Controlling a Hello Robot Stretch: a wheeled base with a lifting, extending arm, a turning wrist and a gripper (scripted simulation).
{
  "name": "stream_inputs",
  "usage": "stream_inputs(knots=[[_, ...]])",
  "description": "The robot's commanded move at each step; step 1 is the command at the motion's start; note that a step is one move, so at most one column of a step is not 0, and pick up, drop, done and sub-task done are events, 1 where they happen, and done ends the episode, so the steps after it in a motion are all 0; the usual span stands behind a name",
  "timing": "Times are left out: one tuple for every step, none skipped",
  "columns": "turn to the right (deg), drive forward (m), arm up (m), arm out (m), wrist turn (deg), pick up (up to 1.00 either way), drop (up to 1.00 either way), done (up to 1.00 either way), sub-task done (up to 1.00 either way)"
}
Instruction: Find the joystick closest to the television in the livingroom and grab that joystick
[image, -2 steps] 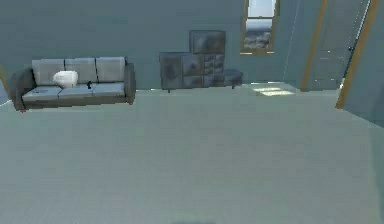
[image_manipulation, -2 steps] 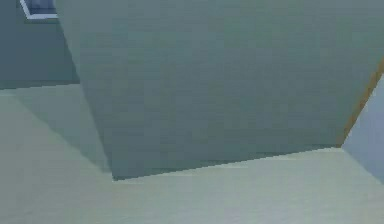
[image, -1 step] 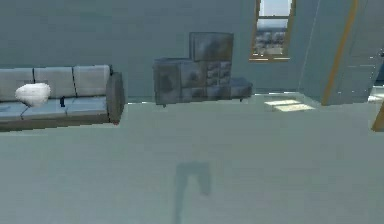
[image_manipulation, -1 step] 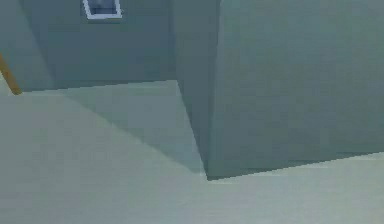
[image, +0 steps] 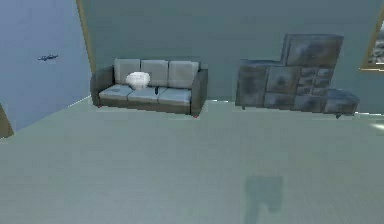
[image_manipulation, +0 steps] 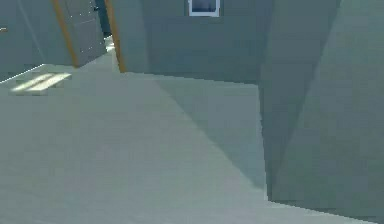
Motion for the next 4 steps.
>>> stream_inputs(knots=[[0.0, 1.0, 0.0, 0.0, 0.0, 0.0, 0.0, 0.0, 0.0], [-3.0, 0.0, 0.0, 0.0, 0.0, 0.0, 0.0, 0.0, 0.0], [0.0, 1.0, 0.0, 0.0, 0.0, 0.0, 0.0, 0.0, 0.0], [0.0, 0.3, 0.0, 0.0, 0.0, 0.0, 0.0, 0.0, 0.0]])
